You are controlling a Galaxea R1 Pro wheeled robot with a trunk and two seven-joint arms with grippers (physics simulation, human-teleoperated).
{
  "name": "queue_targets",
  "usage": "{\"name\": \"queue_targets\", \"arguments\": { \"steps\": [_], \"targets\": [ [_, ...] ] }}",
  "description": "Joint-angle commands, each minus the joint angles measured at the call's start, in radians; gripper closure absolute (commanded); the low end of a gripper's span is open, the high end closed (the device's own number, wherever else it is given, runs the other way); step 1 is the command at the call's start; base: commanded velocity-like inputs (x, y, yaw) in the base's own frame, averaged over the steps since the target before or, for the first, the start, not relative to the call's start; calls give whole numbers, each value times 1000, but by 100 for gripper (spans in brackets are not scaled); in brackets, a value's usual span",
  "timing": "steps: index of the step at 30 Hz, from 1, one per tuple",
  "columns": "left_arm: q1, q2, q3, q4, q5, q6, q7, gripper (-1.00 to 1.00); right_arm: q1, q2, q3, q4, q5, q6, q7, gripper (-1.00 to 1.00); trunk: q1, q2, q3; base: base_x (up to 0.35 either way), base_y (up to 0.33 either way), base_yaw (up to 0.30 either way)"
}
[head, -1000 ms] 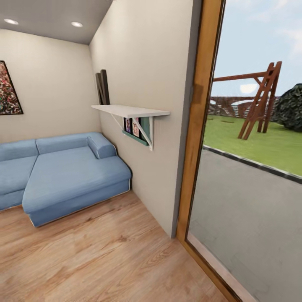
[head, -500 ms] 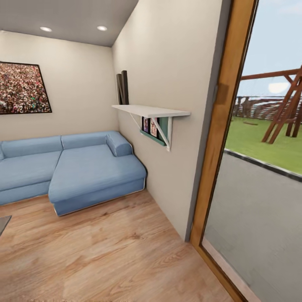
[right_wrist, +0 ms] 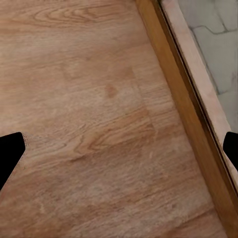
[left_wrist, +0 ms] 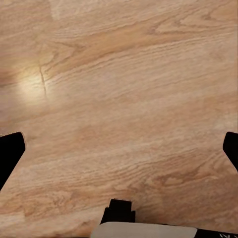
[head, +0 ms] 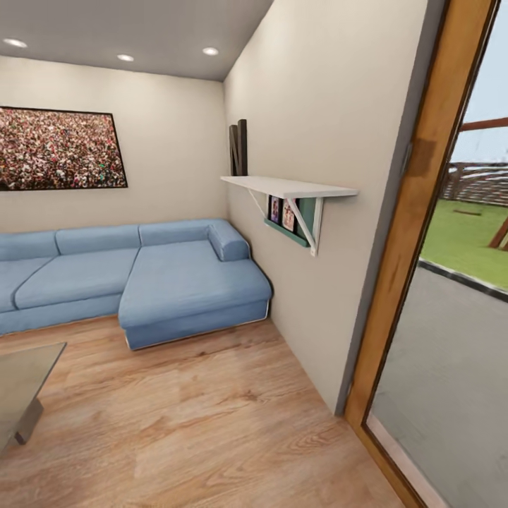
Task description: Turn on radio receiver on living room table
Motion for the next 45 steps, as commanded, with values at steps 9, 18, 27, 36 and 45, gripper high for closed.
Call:
{"name": "queue_targets", "arguments": {
  "steps": [9, 18, 27, 36, 45],
  "targets": [
    [0, 22, 37, -1, 4, -1, -1, -100, 0, 0, 0, 0, 0, 0, 0, -100, 0, 0, 0, 0, 0, 267],
    [0, 87, 118, -1, 6, -2, -11, -100, 0, 0, 0, 0, -1, 0, 0, -100, 0, 0, 0, 0, 0, 267],
    [0, 97, 124, 0, 7, -6, -15, -100, 0, 0, 0, 0, -1, 0, 0, -100, 0, 0, 0, 0, 0, 267],
    [0, 97, 123, 0, 5, -16, -37, -100, 0, 0, 0, 0, -1, 0, 0, -100, 0, 0, 0, 0, 0, 267],
    [0, 97, 123, 0, 5, -18, -47, -100, 0, 0, 0, 1, -1, 0, 0, -100, 0, 0, 0, 6, 27, 267]
  ]
}}
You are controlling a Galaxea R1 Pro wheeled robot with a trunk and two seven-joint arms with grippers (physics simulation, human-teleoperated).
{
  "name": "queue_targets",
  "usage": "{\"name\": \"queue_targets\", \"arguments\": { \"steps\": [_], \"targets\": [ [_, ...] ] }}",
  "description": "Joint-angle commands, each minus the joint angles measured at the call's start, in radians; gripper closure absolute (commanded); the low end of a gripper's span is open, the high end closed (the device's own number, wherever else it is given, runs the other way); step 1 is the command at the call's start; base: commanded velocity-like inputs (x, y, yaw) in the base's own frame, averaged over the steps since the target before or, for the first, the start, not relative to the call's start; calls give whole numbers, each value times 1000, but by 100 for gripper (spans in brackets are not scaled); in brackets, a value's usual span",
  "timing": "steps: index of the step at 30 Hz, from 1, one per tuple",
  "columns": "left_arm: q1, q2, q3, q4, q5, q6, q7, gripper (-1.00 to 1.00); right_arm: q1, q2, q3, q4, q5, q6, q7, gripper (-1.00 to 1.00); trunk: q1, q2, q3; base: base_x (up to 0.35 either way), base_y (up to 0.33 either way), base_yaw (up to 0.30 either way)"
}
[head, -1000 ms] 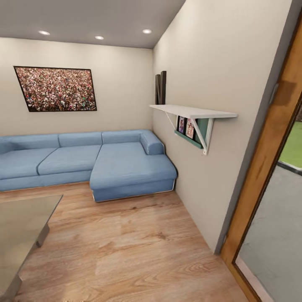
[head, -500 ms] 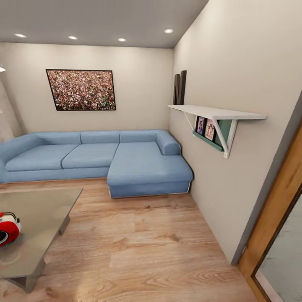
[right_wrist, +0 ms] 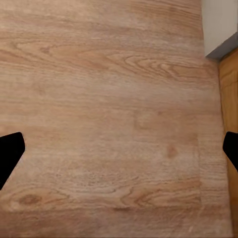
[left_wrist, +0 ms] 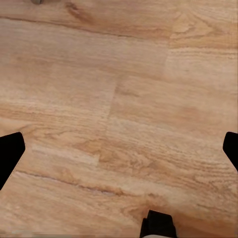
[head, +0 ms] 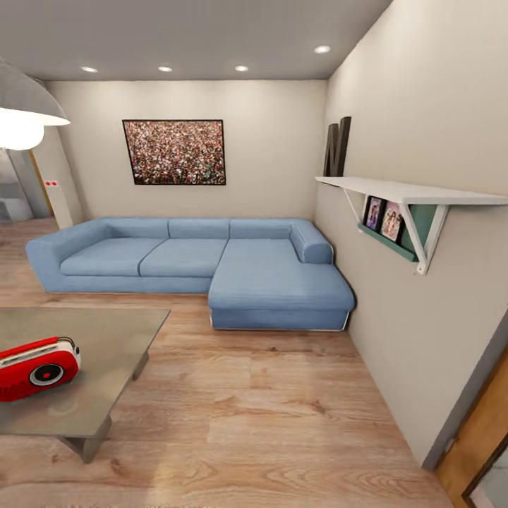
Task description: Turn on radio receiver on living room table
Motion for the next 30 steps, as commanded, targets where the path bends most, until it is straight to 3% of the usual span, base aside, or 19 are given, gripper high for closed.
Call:
{"name": "queue_targets", "arguments": {
  "steps": [1, 22, 30],
  "targets": [
    [0, 0, 0, 0, 0, 0, 0, -100, 0, 0, 0, 0, 0, 0, 0, -100, 0, 0, 0, 68, 212, 267],
    [0, 2, 2, 0, 1, -14, 0, -100, 0, 0, 0, 1, 0, 0, 0, -100, 0, 0, 0, 119, 254, 267],
    [0, -3, 1, 0, -1, -16, 6, -100, 0, 0, 0, 1, 0, -1, 0, -100, 0, 0, 0, 1, 4, 69]
  ]
}}
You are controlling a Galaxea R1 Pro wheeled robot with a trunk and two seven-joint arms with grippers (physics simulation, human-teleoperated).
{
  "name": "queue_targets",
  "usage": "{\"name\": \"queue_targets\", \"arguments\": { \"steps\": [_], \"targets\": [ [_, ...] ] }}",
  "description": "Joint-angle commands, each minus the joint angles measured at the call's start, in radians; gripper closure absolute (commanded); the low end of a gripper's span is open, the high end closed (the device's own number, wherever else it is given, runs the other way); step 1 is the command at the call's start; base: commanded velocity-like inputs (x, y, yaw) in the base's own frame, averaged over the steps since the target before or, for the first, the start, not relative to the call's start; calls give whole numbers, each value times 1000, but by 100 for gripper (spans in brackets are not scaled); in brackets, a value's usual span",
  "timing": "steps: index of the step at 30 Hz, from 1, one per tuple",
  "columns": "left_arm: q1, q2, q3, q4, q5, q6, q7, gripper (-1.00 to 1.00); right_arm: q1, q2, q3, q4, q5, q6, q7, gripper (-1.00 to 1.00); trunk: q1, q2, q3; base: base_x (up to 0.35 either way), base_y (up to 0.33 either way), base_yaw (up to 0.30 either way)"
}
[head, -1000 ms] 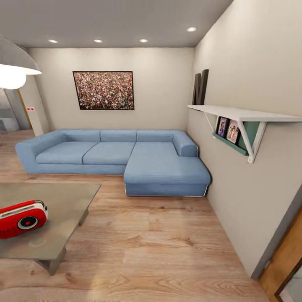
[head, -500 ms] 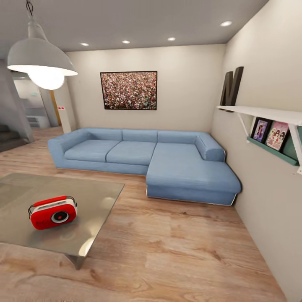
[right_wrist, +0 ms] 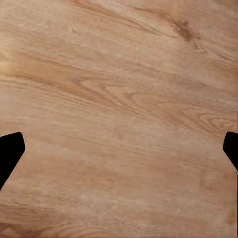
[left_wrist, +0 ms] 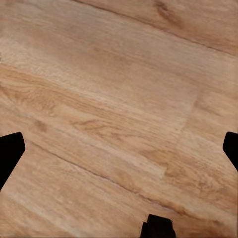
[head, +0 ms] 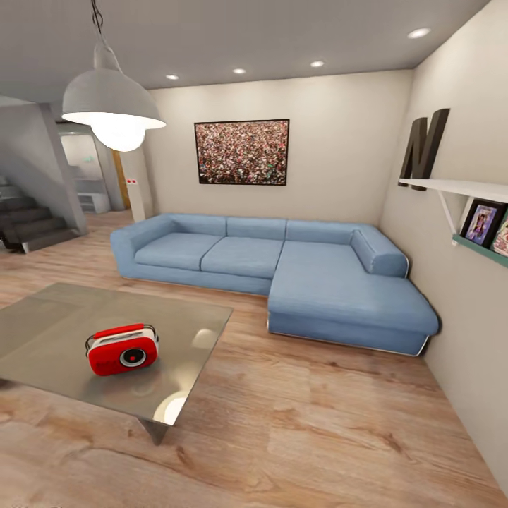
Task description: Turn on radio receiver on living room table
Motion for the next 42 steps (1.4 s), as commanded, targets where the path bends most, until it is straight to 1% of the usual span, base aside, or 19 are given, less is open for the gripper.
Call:
{"name": "queue_targets", "arguments": {
  "steps": [1, 18, 27, 42],
  "targets": [
    [0, 1, 0, 0, 0, 0, 1, -100, 0, 0, 0, 0, 0, 0, 0, -100, 0, 0, 0, 0, -238, 127],
    [0, 5, 1, 0, 0, 1, 6, -100, 0, 0, 1, 0, 1, 0, 0, -100, 0, 0, 0, 22, -318, 244],
    [0, 5, 2, 0, 0, 0, 6, -100, 0, 0, 2, 0, 1, 0, 0, -100, 0, 0, 0, 241, -244, 258],
    [0, 5, 2, 0, 0, 0, 6, -100, 0, 0, 2, 0, 1, 0, 0, -100, 0, 0, 0, 314, -141, 261]
  ]
}}
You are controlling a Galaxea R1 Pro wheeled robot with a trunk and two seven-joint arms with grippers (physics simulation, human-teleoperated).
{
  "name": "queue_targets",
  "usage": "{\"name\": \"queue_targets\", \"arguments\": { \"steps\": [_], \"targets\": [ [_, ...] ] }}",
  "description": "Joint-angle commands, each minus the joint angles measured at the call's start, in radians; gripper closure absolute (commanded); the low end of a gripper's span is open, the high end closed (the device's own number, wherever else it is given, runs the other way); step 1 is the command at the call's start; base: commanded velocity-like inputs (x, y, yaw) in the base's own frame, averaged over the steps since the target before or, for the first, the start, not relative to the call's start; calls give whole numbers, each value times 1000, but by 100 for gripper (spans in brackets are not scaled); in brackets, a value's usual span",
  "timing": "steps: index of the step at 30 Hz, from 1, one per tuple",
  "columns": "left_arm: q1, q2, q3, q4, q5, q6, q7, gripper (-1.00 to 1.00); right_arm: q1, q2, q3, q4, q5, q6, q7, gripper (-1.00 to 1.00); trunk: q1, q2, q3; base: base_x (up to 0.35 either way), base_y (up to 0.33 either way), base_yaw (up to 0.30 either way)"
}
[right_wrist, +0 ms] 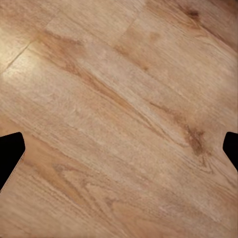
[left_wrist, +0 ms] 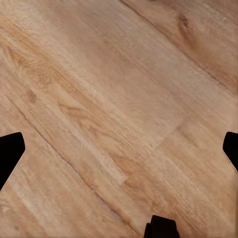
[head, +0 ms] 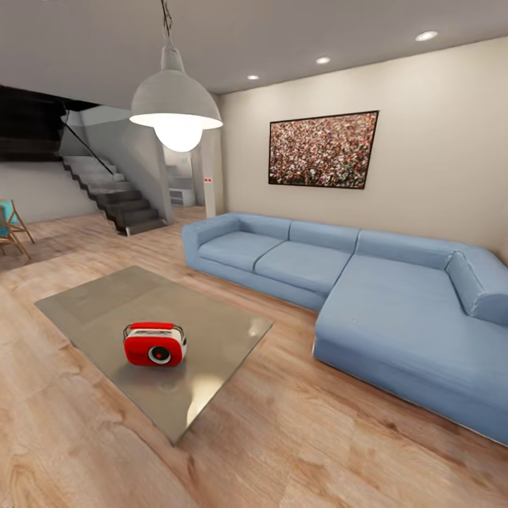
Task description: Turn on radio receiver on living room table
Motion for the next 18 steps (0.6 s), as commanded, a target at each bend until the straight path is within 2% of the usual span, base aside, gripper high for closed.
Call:
{"name": "queue_targets", "arguments": {
  "steps": [1, 18],
  "targets": [
    [0, 0, 0, 0, 0, 0, 0, -100, 0, 0, 0, 0, 0, 0, 0, -100, 0, 0, 0, 311, -187, 287],
    [0, 1, 18, 0, 0, 0, 0, -100, 0, 0, 0, 0, 0, 0, 0, -100, 0, 0, 0, 279, -227, 294]
  ]
}}
